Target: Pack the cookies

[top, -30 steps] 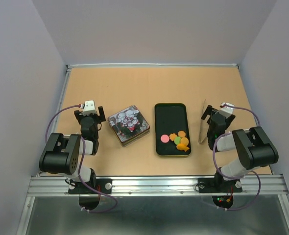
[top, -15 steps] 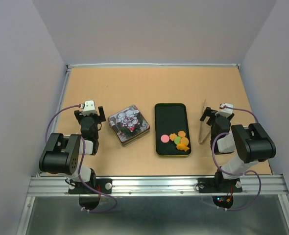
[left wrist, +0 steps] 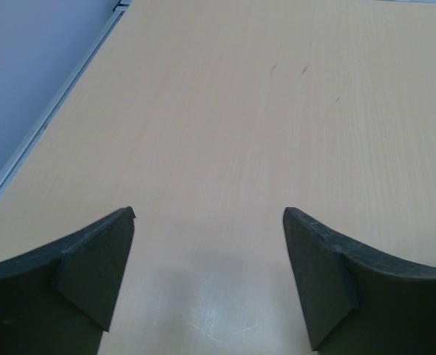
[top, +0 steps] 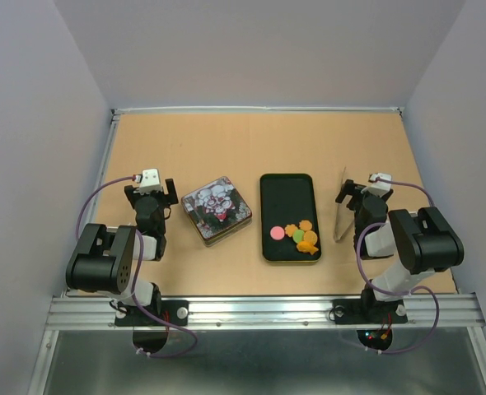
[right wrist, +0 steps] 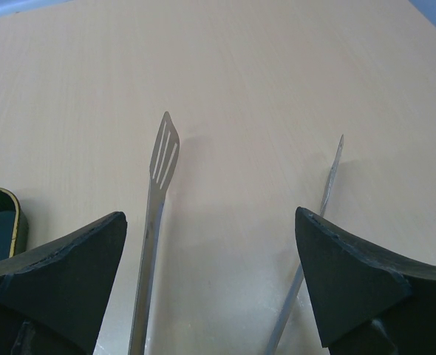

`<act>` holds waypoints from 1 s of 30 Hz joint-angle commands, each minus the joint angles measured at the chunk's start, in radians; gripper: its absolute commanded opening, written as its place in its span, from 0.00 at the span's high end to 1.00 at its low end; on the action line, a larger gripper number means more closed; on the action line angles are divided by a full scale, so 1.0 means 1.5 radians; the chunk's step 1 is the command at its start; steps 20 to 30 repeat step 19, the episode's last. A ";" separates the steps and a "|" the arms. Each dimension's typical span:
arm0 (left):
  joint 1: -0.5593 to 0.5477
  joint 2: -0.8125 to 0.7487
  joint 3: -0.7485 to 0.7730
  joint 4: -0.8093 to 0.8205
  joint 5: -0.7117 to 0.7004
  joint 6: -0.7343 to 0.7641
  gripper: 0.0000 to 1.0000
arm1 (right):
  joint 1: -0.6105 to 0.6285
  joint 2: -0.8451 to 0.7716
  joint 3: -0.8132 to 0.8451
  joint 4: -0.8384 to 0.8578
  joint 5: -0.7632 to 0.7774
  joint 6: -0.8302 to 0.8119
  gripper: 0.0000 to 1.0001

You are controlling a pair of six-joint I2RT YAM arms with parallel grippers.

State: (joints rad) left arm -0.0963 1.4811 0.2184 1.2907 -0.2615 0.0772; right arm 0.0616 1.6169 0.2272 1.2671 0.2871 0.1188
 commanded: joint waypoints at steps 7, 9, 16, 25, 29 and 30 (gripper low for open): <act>0.001 -0.014 0.010 0.183 -0.005 0.002 0.01 | -0.001 -0.004 -0.009 0.063 -0.002 -0.016 0.00; 0.001 -0.015 0.010 0.184 -0.005 0.002 0.01 | -0.001 -0.003 -0.010 0.063 -0.002 -0.015 0.00; 0.001 -0.015 0.010 0.184 -0.005 0.002 0.01 | -0.001 -0.002 -0.008 0.063 -0.003 -0.015 0.00; 0.001 -0.015 0.010 0.184 -0.004 0.002 0.01 | -0.002 -0.003 -0.009 0.063 -0.003 -0.015 0.00; 0.001 -0.015 0.010 0.184 -0.004 0.002 0.01 | -0.002 -0.003 -0.009 0.063 -0.003 -0.015 0.00; 0.001 -0.015 0.010 0.184 -0.004 0.002 0.01 | -0.002 -0.003 -0.009 0.063 -0.003 -0.015 0.00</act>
